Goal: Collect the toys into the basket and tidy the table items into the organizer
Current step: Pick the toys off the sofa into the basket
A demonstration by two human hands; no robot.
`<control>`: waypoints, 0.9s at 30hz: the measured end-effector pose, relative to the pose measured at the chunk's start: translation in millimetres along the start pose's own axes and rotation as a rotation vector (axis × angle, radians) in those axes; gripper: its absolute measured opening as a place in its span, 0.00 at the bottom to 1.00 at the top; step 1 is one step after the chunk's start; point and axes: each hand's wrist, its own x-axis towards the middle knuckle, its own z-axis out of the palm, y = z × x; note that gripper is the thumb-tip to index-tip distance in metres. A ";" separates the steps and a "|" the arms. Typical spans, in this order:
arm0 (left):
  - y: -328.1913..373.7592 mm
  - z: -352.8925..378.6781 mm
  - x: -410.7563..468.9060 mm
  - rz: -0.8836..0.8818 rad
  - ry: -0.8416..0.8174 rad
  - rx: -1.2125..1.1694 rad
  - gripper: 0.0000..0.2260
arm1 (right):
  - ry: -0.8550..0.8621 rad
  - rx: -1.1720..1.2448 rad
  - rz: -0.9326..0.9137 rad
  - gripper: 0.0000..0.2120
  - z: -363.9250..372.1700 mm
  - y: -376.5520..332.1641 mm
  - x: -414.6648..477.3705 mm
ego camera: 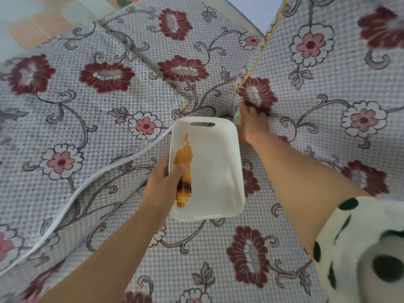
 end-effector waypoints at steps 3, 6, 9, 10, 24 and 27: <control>-2.4 -2.5 -1.6 -0.006 0.013 -0.009 0.11 | 0.031 -0.071 -0.021 0.37 4.2 4.2 -9.8; 0.4 -0.9 -7.3 -0.005 0.004 -0.018 0.10 | 0.073 -0.127 -0.077 0.31 -0.5 8.9 -18.4; 4.3 1.8 -13.4 0.002 -0.003 -0.028 0.10 | 0.047 -0.072 -0.105 0.28 -8.0 9.6 -20.4; 5.5 2.2 -14.4 0.001 -0.009 -0.029 0.10 | 0.023 -0.061 -0.118 0.28 -9.7 9.7 -19.8; 23.2 7.4 -45.1 0.003 -0.001 -0.040 0.18 | 0.185 0.207 -0.075 0.25 -32.8 26.6 -90.4; 31.7 9.4 -56.1 0.002 0.015 -0.041 0.19 | 0.266 0.403 -0.091 0.28 -71.6 24.2 -116.2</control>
